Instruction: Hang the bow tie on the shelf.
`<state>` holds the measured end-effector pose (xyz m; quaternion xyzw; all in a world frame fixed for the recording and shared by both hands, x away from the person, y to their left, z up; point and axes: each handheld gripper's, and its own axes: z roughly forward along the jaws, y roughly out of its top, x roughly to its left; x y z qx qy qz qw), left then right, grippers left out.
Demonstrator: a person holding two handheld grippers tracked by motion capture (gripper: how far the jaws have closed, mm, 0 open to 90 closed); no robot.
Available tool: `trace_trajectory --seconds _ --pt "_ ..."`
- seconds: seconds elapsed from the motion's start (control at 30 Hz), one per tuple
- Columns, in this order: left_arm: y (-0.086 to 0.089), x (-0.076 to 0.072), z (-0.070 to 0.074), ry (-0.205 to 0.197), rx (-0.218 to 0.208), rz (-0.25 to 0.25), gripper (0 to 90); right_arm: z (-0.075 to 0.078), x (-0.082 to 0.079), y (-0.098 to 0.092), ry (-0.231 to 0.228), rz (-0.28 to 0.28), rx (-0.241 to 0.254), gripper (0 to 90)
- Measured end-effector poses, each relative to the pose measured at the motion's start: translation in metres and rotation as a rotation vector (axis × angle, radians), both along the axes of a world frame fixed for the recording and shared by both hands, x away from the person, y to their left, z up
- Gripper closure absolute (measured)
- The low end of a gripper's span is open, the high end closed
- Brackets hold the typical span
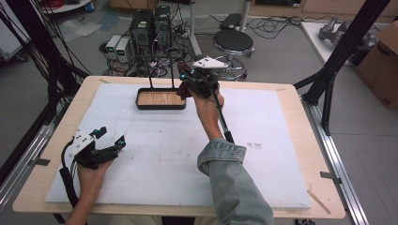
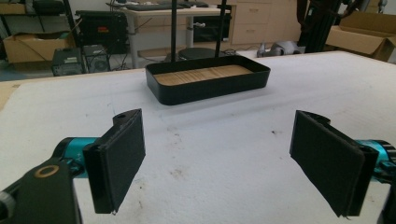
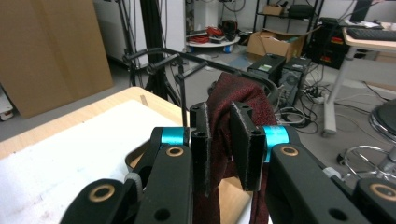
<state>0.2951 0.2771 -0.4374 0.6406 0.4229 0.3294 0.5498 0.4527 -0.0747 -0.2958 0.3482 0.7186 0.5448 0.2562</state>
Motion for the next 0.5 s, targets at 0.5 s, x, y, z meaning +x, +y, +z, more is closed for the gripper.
trace_trajectory --seconds 0.5 --pt "0.0 0.0 0.0 0.001 -0.009 -0.002 18.3 0.008 0.029 0.031 -0.013 0.038 -0.013 78.7"
